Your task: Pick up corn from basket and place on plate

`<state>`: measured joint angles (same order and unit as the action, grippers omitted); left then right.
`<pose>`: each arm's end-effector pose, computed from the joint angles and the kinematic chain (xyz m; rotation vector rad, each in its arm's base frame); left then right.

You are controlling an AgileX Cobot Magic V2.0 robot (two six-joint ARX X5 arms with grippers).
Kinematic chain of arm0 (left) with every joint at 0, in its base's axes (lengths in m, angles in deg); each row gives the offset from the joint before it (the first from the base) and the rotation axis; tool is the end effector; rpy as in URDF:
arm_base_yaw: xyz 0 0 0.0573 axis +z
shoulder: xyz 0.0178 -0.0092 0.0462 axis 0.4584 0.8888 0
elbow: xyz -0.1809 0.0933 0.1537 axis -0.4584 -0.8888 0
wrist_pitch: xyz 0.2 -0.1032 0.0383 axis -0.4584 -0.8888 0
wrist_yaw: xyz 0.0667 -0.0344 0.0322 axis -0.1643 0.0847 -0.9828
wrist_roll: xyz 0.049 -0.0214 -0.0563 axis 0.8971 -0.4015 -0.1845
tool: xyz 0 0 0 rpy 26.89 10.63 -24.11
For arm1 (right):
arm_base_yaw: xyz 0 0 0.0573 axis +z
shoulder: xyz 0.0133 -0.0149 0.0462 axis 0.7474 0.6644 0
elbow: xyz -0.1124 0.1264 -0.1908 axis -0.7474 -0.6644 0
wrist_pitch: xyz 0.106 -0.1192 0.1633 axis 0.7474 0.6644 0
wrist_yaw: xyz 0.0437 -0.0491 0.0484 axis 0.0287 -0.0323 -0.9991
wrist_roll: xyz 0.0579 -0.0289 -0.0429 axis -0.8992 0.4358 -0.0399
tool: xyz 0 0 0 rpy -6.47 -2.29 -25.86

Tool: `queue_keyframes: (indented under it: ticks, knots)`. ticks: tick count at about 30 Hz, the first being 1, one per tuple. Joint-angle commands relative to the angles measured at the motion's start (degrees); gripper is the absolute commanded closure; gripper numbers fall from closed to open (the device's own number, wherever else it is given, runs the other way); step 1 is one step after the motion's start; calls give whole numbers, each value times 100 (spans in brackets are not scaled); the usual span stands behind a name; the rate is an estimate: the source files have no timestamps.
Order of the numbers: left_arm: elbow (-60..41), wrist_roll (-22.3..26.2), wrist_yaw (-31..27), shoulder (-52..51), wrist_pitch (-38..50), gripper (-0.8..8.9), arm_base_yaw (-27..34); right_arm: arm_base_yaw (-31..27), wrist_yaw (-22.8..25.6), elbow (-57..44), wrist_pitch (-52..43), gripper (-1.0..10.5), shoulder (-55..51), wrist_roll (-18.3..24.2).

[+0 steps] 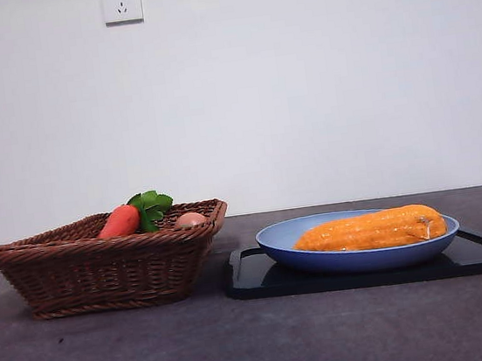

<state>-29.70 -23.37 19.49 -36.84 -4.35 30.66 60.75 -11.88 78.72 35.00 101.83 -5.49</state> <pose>0.1114 -0.0112 0.1530 0.0273 0.1295 -0.2298 0.1353 0.0662 0.2970 0.1895 0.9781 0.7497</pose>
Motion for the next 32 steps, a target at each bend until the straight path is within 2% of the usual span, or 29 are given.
queue_keyframes:
  ticks: [1,5,9,14,20,23,27,32]
  knots:
    - [-162,-50,-11,-7,22,806,15,22,-17,87,-33,944,44,59]
    - [-162,-50,-11,-7,22,806,15,22,-11,87,-175,944,39,271]
    - [-162,-50,-11,-7,26,806,15,-197,179,-11,-1141,944,-160,835]
    - [-162,-50,-11,-7,24,806,15,-601,138,-382,-2203,944,-723,896]
    - [-162,-50,-11,-7,24,806,15,-1303,223,-1541,-3425,944,-2004,898]
    - [-162,-50,-11,-7,24,806,15,-1434,619,-2208,-3991,944,-2658,901]
    - [-162,-50,-11,-7,22,806,15,-1445,1397,-3154,-4725,944,-3392,896]
    - [-162,-50,-11,-7,24,806,15,-1445,1547,-4201,-5672,944,-4074,758]
